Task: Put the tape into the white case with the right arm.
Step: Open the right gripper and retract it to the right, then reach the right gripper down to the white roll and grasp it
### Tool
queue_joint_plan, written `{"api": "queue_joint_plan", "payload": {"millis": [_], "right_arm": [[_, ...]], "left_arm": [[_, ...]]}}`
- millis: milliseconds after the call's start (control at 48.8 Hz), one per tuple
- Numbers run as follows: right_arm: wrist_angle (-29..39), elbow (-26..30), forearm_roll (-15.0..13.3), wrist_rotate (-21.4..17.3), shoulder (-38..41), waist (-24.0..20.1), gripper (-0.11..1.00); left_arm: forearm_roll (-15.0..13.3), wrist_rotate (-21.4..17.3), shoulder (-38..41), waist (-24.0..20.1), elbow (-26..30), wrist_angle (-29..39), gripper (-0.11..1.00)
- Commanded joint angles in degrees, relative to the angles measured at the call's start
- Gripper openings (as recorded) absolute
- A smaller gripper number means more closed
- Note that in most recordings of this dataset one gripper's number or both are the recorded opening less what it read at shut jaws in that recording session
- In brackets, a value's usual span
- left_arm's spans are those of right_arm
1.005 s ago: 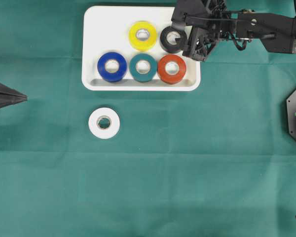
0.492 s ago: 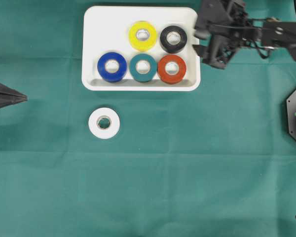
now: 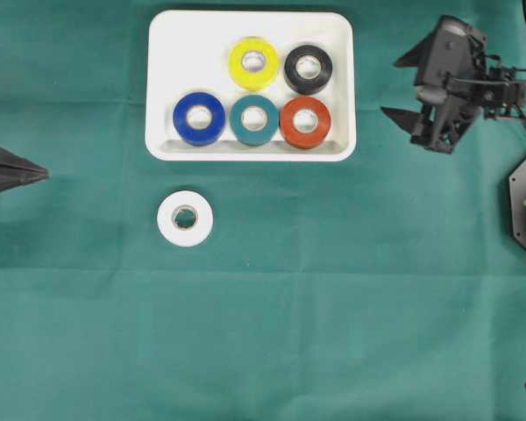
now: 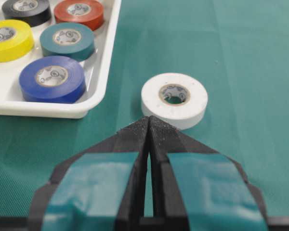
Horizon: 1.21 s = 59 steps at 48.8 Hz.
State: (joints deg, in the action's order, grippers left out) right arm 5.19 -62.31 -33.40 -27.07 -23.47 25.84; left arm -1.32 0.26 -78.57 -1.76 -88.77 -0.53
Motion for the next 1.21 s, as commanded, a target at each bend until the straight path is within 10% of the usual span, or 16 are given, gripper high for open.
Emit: {"api": "queue_joint_plan", "payload": {"millis": [0,677,1189], "right_arm": [[-0.97,-0.70,-0.09,-0.09,-2.37,0.09,0.83],[-8.53,-10.55,0.09,-0.44,-13.54,-1.32,0.82],[-12.57,-13.18,0.09,-2.64,-13.62,-21.09,0.81]], "left_arm": [[0.00,-0.09,0.44,-0.18,0.70,-0.44,0.00],[0.00,-0.09,0.44,-0.18,0.62,-0.53,0.00],[-0.09,-0.09,0.44,-0.18,0.62,-0.44,0.00]]}}
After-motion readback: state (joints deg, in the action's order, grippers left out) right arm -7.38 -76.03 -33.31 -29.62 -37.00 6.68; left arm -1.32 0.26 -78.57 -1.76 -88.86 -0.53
